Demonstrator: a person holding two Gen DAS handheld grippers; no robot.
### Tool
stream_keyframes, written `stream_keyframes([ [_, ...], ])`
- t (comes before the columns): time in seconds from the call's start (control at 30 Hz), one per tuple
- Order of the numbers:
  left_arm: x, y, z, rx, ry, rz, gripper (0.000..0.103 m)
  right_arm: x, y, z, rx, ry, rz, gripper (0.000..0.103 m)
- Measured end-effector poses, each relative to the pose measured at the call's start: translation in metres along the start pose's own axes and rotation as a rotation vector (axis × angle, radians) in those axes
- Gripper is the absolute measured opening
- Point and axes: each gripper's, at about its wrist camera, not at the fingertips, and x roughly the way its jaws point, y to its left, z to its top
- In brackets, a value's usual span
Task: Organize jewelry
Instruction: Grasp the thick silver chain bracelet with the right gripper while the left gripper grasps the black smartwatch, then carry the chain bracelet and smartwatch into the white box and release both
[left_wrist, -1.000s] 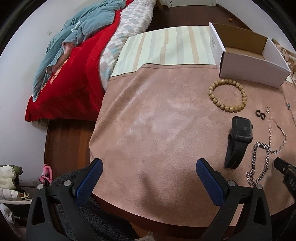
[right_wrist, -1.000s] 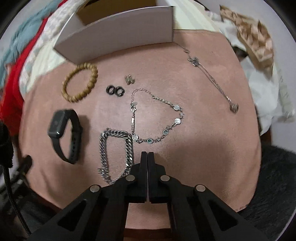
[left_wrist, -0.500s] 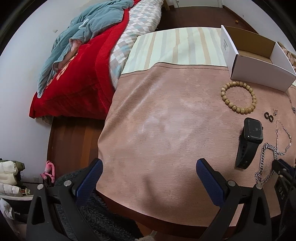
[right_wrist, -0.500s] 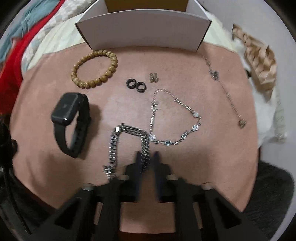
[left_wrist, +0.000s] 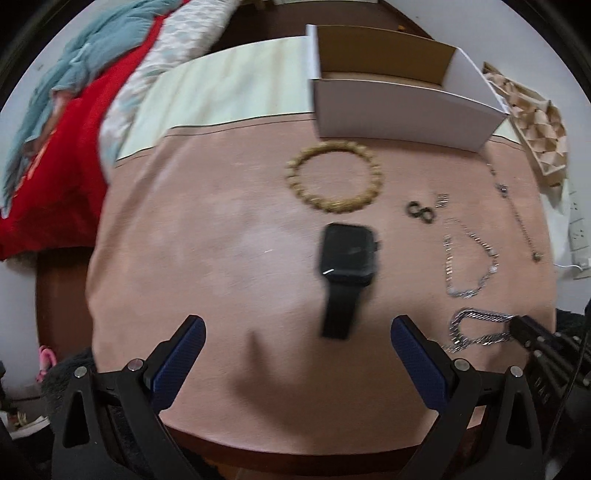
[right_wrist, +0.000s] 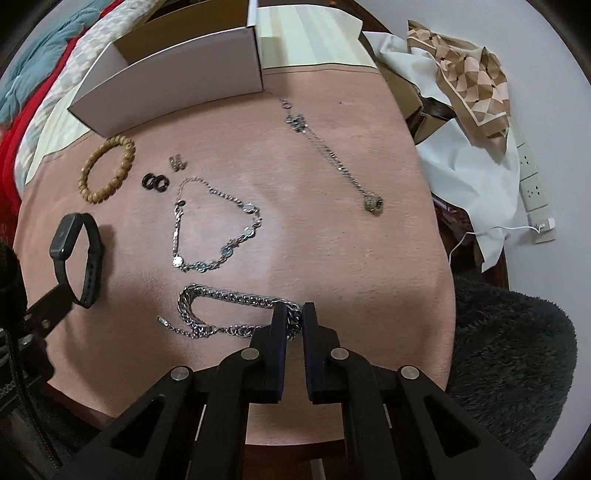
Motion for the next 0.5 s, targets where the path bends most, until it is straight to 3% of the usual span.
stream_keyframes([
  [0.03,0.002,-0.004,0.003,0.009,0.0,-0.012,0.095,-0.001,-0.003,0.0,0.0,-0.002,0.001,0.008],
  [0.1,0.004,-0.011,0.009,0.028,-0.006,-0.01,0.076,-0.006,-0.001,-0.001,-0.006,-0.002,0.002,0.008],
  [0.23,0.007,-0.02,0.016,0.072,-0.026,0.002,0.053,-0.008,0.0,0.0,-0.007,0.0,0.012,0.008],
  [0.3,0.009,-0.023,0.019,0.094,-0.029,-0.002,0.03,-0.004,-0.004,0.005,-0.006,0.0,0.019,0.008],
  [0.5,0.0,-0.025,0.02,0.123,-0.073,0.003,0.03,-0.012,-0.002,0.008,0.0,-0.011,0.06,0.008],
])
